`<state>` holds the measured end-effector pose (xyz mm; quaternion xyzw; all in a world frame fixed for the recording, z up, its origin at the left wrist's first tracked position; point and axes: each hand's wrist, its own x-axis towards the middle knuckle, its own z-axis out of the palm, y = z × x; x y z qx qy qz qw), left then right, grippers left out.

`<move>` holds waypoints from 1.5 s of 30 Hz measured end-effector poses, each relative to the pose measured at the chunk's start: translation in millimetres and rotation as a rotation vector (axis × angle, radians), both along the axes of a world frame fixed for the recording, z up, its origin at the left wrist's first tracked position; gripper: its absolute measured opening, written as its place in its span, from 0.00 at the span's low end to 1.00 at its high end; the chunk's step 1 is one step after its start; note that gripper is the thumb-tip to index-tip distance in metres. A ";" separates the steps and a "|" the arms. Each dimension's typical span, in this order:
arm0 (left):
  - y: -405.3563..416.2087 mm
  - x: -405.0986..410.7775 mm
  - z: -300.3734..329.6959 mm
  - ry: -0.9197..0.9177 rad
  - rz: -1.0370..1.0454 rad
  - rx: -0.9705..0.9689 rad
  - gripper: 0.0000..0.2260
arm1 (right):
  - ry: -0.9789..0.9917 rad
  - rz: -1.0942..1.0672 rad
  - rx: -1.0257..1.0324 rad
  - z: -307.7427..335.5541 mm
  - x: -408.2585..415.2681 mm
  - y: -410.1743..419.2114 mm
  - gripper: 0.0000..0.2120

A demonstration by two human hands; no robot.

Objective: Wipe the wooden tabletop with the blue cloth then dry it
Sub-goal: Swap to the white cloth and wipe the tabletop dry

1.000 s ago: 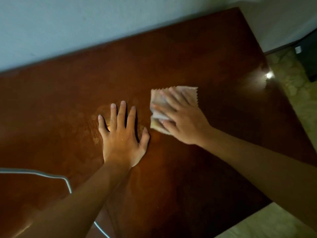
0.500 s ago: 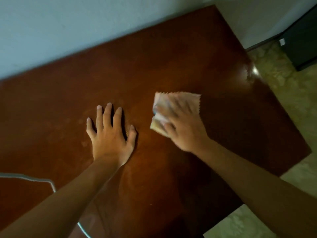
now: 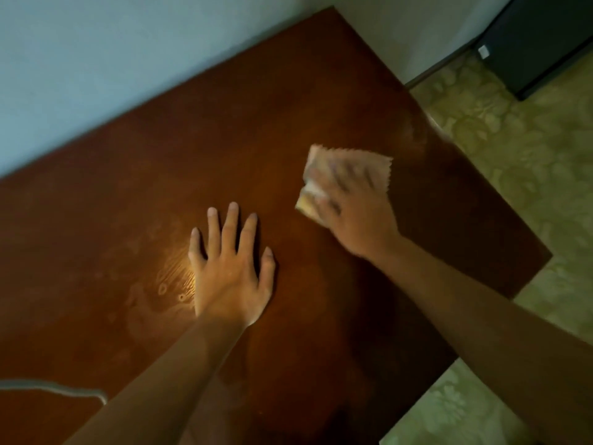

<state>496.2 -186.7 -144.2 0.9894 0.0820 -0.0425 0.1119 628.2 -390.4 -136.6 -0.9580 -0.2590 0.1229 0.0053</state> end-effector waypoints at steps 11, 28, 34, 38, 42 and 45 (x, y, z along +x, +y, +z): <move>-0.7 -1.2 -3.0 -0.026 0.000 0.039 0.27 | -0.069 -0.160 0.016 0.8 9.0 -4.9 0.33; -1.3 -1.8 -1.9 -0.024 0.013 0.031 0.28 | -0.108 -0.209 0.032 -8.2 3.3 -35.7 0.32; -1.4 -3.2 -4.1 -0.028 0.023 0.023 0.27 | -0.101 -0.462 0.056 -4.2 91.8 -64.0 0.28; -0.2 -2.8 -4.7 -0.024 0.026 0.019 0.27 | -0.089 -0.413 0.100 -0.1 22.7 -21.5 0.30; -0.7 -2.5 -5.7 -0.034 0.029 0.016 0.27 | -0.022 -0.149 0.195 -5.5 -87.0 17.8 0.27; -0.3 -2.1 -6.0 -0.037 0.030 0.005 0.27 | -0.021 -0.065 0.080 -8.4 -49.0 -8.0 0.27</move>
